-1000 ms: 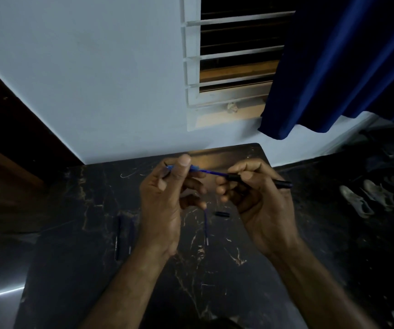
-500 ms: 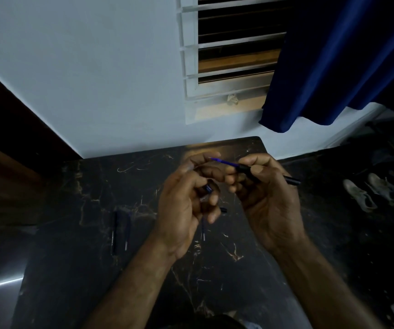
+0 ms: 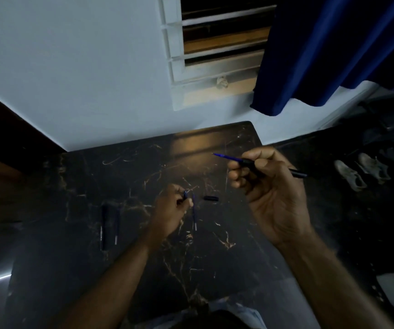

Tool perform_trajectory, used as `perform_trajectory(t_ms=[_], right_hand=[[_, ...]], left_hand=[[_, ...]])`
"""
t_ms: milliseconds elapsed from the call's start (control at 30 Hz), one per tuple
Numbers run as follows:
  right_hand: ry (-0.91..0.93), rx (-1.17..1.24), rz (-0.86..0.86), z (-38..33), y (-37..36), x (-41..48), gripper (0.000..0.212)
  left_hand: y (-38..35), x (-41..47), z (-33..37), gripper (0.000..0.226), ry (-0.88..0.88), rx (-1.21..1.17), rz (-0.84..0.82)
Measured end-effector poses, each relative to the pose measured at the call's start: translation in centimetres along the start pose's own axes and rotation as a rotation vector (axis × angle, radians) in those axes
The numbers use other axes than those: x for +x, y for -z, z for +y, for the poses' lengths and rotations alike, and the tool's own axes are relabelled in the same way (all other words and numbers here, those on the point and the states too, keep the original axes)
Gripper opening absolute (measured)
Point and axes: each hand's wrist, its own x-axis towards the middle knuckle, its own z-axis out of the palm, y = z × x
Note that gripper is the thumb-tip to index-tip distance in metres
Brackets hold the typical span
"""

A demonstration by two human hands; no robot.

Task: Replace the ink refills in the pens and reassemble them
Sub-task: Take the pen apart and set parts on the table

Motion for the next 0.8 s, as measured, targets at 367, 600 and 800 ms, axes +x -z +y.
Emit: perform_trajectory(t_ms=[367, 600, 800], right_hand=[[-0.022, -0.045, 0.144, -0.1, 3.5, -2.2, 0.019], [-0.016, -0.075, 0.161, -0.3, 4.2, -2.6, 0.018], [-0.034, -0.069, 0.17, -0.2, 4.4, -3.0, 0.018]], left_hand=[[-6.9, 3.3, -2.9, 0.014, -0.085, 0.499, -0.255], [-8.6, 4.8, -2.4, 0.017, -0.117, 0.729, -0.194], [-9.7, 5.2, -2.4, 0.019, -0.108, 0.716, -0.151]])
